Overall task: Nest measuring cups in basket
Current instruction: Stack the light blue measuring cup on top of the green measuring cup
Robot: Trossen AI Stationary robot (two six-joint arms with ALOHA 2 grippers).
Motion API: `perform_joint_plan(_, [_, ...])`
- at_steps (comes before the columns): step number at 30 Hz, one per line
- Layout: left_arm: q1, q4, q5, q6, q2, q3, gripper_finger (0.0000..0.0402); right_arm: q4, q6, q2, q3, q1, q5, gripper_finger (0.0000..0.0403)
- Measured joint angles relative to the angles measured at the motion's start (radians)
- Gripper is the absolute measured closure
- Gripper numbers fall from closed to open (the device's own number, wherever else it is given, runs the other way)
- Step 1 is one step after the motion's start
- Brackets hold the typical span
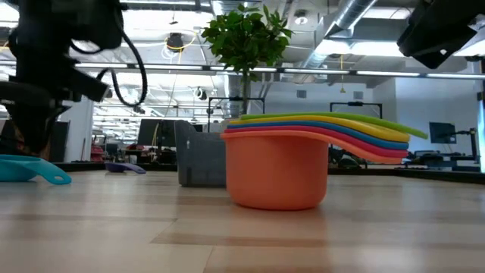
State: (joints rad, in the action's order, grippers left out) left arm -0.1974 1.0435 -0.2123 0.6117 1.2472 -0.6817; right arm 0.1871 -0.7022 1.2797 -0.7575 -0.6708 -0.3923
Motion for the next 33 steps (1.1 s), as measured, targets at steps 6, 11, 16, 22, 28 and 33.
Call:
perform_joint_plan(6, [0.089,-0.040,0.047,-0.018,0.000,0.053,0.0374,0.012,-0.002,0.000,0.000,-0.012,0.001,0.0254])
perform_joint_plan(11, [0.119,-0.063,0.049,-0.043,0.000,0.086,0.0395,0.018,-0.004,0.000,0.000,-0.021,0.001,0.0261])
perform_joint_plan(16, [0.121,-0.083,0.088,-0.053,0.000,0.095,0.0400,0.018,-0.005,0.000,0.000,-0.032,0.001,0.0266])
perform_joint_plan(22, [0.121,-0.128,0.139,-0.042,0.000,0.095,0.0399,0.018,-0.005,0.000,0.000,-0.036,0.001,0.0265])
perform_joint_plan(28, [0.121,-0.145,0.153,-0.048,0.000,0.095,0.0399,0.018,-0.005,0.001,0.000,-0.036,0.001,0.0268])
perform_joint_plan(33, [0.121,-0.143,0.152,-0.057,0.000,0.091,0.0401,0.018,-0.005,0.001,0.000,-0.036,0.001,0.0274])
